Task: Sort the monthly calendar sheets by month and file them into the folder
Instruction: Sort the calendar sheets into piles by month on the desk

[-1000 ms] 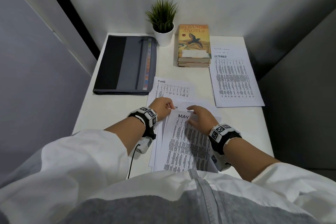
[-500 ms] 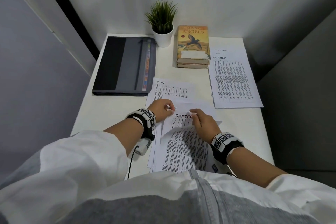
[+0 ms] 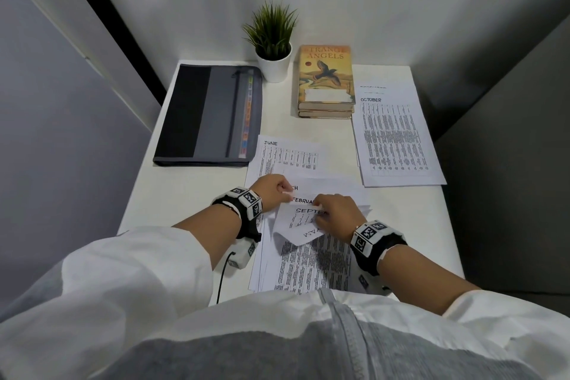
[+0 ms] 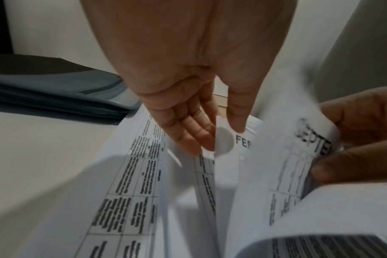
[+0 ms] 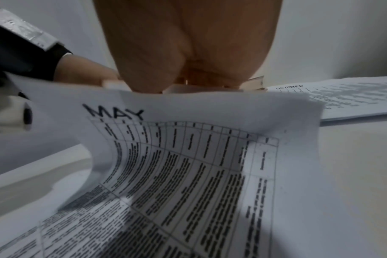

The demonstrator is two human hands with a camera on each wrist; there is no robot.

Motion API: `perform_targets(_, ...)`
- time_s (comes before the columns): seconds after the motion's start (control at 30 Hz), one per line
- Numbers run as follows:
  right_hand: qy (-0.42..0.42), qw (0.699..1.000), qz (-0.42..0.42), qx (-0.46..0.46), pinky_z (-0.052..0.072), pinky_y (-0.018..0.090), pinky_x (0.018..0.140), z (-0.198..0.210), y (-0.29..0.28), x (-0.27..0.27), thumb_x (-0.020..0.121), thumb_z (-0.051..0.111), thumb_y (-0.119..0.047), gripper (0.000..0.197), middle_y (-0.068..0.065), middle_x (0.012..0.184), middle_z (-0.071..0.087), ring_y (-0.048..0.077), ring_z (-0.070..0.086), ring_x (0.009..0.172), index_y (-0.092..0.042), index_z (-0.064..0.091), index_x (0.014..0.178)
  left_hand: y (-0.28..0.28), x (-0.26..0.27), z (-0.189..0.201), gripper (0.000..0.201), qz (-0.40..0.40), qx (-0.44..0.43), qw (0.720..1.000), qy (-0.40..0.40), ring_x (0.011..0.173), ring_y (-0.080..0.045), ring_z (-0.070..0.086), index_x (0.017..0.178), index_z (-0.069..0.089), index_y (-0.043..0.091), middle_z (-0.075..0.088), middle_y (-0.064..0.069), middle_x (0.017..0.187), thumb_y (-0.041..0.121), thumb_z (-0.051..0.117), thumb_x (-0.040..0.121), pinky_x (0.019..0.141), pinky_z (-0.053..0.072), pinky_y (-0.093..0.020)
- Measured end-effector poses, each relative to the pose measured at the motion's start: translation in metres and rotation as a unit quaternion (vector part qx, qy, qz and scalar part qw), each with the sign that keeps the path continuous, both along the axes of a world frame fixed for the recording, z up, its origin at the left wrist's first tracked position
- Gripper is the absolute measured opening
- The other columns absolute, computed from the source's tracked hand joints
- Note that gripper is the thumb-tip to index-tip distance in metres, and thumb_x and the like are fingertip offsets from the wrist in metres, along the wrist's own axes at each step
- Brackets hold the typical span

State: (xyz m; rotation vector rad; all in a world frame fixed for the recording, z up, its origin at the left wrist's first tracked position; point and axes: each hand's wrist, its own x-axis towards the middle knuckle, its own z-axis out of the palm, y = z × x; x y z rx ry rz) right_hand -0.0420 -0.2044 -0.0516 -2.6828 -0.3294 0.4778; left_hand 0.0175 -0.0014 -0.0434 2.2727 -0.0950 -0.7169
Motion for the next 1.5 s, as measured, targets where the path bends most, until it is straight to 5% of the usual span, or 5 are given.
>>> perform_targets(0.3,-0.017,0.997,0.066,-0.043,0.044,0.035,0.084,0.002,0.003,0.002,0.089,0.055,-0.024,0.026,0.007,0.117,0.06,0.027,0.055,0.105,-0.01,0.069,0.107,-0.003,0.003,0.008,0.015,-0.049,-0.029,0.998,0.005,0.08,-0.014,0.061,0.078,0.076,0.014,0.072,-0.005,0.083,0.023,0.065,0.084,0.079,0.05,-0.032)
perform_targets(0.53,0.037,0.995,0.094,-0.028,0.048,0.038,0.079,0.009,0.007,0.003,0.092,0.05,-0.009,0.024,0.007,0.101,0.058,0.028,0.059,0.089,-0.008,0.069,0.107,0.007,0.013,-0.008,0.056,0.056,0.061,0.997,0.005,0.131,-0.026,0.044,0.141,0.04,0.015,0.045,-0.008,0.144,0.023,0.062,0.09,0.104,0.039,-0.034)
perform_targets(0.7,-0.003,0.995,0.095,-0.033,0.047,0.038,0.075,0.008,0.008,0.012,0.094,0.051,-0.013,0.022,0.005,0.102,0.056,0.029,0.06,0.085,-0.011,0.071,0.104,0.012,0.017,-0.014,0.043,0.024,0.083,0.996,0.01,0.107,-0.029,0.059,0.125,0.059,0.003,0.062,-0.012,0.121,0.028,0.062,0.091,0.083,0.047,-0.029)
perform_targets(0.9,-0.02,0.997,0.075,-0.031,0.049,0.037,0.082,-0.002,0.007,0.011,0.093,0.056,-0.017,0.021,0.0,0.147,0.034,0.031,0.061,0.089,-0.013,0.07,0.108,0.015,0.009,-0.012,0.015,0.017,0.029,0.999,0.021,0.053,-0.011,0.048,0.077,0.065,0.007,0.058,-0.004,0.07,0.021,0.069,0.083,0.043,0.034,-0.015)
perform_targets(1.5,-0.023,0.997,0.072,0.013,0.045,0.035,0.093,-0.001,0.002,0.002,0.087,0.064,-0.015,0.02,0.009,0.13,0.048,0.026,0.045,0.118,-0.01,0.073,0.104,0.012,0.008,-0.012,0.023,-0.003,0.009,1.0,0.015,0.084,-0.02,0.059,0.098,0.069,0.007,0.063,-0.003,0.095,0.02,0.076,0.081,0.062,0.042,-0.022)
